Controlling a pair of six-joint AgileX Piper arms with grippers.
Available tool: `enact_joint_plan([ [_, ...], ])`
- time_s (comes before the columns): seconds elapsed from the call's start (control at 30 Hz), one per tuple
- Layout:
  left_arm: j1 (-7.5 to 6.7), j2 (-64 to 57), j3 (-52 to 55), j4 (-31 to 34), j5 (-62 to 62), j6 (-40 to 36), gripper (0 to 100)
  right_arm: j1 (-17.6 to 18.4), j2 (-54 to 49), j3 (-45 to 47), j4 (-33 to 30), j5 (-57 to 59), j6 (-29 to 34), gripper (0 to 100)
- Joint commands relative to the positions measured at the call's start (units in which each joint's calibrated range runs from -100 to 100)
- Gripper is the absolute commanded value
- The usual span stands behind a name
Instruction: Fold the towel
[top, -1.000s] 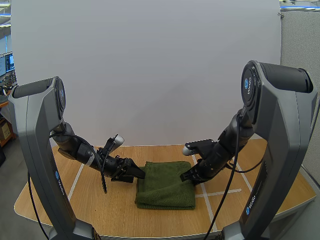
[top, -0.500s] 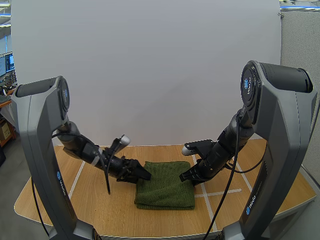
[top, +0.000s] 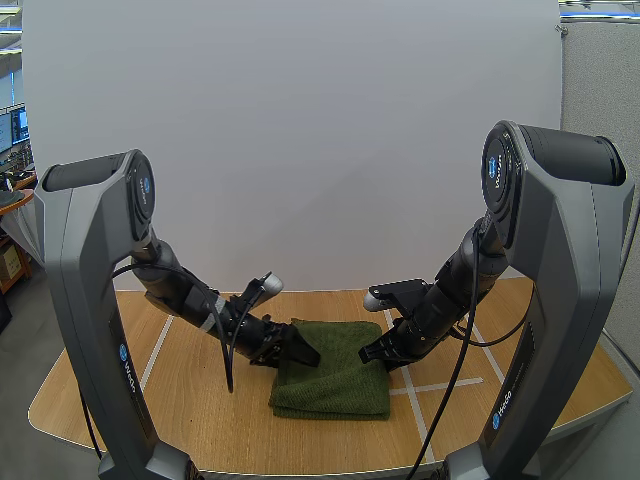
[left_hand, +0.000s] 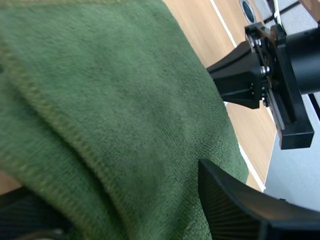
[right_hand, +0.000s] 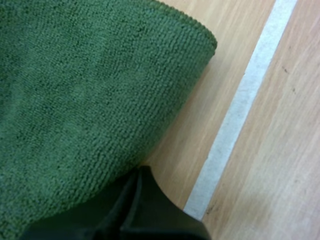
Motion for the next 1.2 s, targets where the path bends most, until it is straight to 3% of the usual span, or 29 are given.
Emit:
enact_joint_plan([
  [0.0,-0.93,0.05,-0.36,-1.14,-0.84,0.08,100,0.04,0.02,0.34,-0.32,1.82,-0.15,0],
  [0.13,-0.93,0.05,-0.36,-1.53,-0.84,0.29,100,0.04,0.02,0.34,-0.32,1.82,-0.15,0],
  [0.23,-0.93,0.05,-0.36,-2.36,-0.84,0.29,60,0.04,0.02,0.34,-0.32,1.82,-0.15,0],
  [0.3,-0.93,0.05,-0.36,-3.06,-0.84,0.38,16,0.04,0.02,0.34,-0.32,1.82,-0.15,0],
  [0.33,-0.93,0.05,-0.36,-3.40,-0.84,0.65,0,0.04,0.02,0.34,-0.32,1.82,-0.15,0],
  [0.53,-0.71,-0.20,-0.36,-4.10,-0.26,0.89,0,0.04,-1.02,0.34,-0.32,2.18,-0.15,0],
  [0.67,0.84,-2.37,-0.36,-3.85,3.43,0.80,0,-0.03,-6.07,0.34,-0.84,7.14,0.16,0],
  [0.93,6.90,-8.80,-4.20,-1.51,4.13,-1.24,0,-0.03,-20.95,0.34,-5.39,12.67,5.19,0],
  [1.17,11.62,-12.46,-10.00,6.54,4.13,-4.75,0,-0.03,-32.70,0.34,-9.58,16.28,7.77,0],
])
